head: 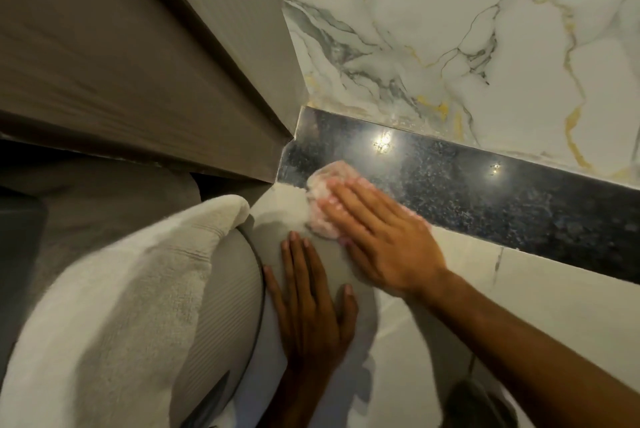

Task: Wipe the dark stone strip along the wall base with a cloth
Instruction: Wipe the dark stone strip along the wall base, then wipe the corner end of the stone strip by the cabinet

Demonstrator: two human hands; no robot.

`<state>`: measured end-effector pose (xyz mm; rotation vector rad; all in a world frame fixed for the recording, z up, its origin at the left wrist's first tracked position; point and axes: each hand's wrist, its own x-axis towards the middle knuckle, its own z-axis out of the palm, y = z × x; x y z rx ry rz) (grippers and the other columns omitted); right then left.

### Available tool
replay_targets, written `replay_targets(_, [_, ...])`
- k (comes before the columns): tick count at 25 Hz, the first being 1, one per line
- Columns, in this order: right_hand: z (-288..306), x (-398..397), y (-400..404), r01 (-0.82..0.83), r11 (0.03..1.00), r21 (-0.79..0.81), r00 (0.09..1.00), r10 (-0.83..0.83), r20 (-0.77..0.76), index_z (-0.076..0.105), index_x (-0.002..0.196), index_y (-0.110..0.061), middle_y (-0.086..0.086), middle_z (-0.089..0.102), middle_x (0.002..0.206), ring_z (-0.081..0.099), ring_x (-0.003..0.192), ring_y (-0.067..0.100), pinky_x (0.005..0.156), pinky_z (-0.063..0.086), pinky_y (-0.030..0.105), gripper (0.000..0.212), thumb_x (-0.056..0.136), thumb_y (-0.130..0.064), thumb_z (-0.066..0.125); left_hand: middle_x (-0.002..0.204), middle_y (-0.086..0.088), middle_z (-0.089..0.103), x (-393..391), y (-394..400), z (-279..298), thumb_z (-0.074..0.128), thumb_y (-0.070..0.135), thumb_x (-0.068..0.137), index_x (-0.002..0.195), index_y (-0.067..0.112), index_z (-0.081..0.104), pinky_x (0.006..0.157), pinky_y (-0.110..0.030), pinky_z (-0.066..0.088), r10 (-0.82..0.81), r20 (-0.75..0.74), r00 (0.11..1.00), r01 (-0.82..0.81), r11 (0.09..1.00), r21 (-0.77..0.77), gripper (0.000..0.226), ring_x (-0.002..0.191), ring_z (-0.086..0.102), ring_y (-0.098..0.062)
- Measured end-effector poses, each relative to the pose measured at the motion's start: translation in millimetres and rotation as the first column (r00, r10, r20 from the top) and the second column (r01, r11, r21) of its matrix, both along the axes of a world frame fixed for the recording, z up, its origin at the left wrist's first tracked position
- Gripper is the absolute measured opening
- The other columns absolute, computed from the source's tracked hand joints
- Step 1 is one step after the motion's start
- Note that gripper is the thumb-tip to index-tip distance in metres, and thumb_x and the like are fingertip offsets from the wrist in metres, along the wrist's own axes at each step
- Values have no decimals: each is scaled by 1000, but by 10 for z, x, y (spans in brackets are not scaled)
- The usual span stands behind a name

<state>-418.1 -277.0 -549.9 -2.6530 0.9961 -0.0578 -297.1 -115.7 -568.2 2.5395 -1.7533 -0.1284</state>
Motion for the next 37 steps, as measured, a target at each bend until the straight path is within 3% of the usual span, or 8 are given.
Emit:
replay_targets(5, [25, 426, -648, 447, 895, -8, 894, -447, -35, 3, 178, -16, 13, 0, 187, 1, 175, 29, 144, 12, 49, 68, 120, -43, 25, 183, -23, 20, 21, 2, -60, 31, 55, 112, 173, 0, 25, 138, -66, 12, -16, 10, 1000, 15, 1000, 13, 82, 172, 15, -38])
replay_targets(10, [17, 254, -6, 225, 974, -20, 974, -225, 4, 20, 175, -13, 16, 25, 183, 18, 171, 28, 141, 17, 44, 83, 108, -21, 69, 183, -25, 18, 37, 31, -67, 27, 56, 114, 175, 2, 21, 137, -67, 12, -46, 61, 997, 42, 997, 69, 81, 171, 17, -41])
replay_targets(13, [400, -245, 449, 393, 889, 235, 913, -407, 11, 27, 172, -7, 17, 29, 181, 25, 168, 21, 132, 44, 47, 86, 102, -3, 76, 182, -28, 18, 12, -62, 239, 29, 54, 114, 174, 0, 24, 132, -72, 28, -44, 52, 998, 35, 986, 163, 80, 169, 21, -46])
replay_targets(15, [754, -440, 460, 506, 788, 352, 862, -482, -159, 35, 172, -8, 16, 30, 181, 44, 162, 35, 111, 63, 51, 81, 102, -3, 75, 182, -27, 16, -20, -136, 622, 30, 55, 112, 174, 2, 23, 132, -70, 30, -70, 17, 997, 63, 968, 244, 82, 169, 20, -45])
replay_targets(19, [1893, -558, 188, 665, 371, 648, 665, -689, -287, 40, 169, -28, 9, 51, 171, 57, 151, 38, 122, 50, 50, 56, 116, -18, 55, 184, -22, 16, -68, -270, 1890, 23, 57, 112, 176, 7, 21, 137, -65, 20, -164, -22, 986, 162, 935, 315, 81, 170, 19, -41])
replay_targets(25, [4369, -395, 373, 555, 191, 810, 489, -862, -132, 24, 176, -29, 2, 39, 179, 41, 165, 32, 135, 33, 49, 58, 121, -40, 38, 175, -25, 38, -90, -140, 4335, 35, 50, 108, 168, 3, 41, 131, -69, 32, -196, -94, 976, 213, 950, 227, 76, 162, 38, -45])
replay_targets(34, [6150, 590, 1590, 510, 289, 810, 585, -807, -80, 31, 173, -21, 8, 50, 172, 57, 153, 33, 127, 47, 39, 55, 120, -35, 42, 175, -24, 39, 914, 1080, 5958, 61, 39, 106, 167, 2, 43, 129, -69, 37, -266, -138, 954, 289, 938, 191, 74, 162, 38, -44])
replay_targets(37, [6197, 1201, 2056, 450, 313, 836, 652, -755, -68, 41, 164, -20, 14, 67, 152, 70, 129, 36, 92, 49, 3, 46, 120, -33, 43, 176, -26, 35, 1755, 1420, 5975, 46, 37, 111, 167, 0, 41, 129, -69, 36, -212, -121, 970, 232, 955, 187, 68, 163, 36, -44])
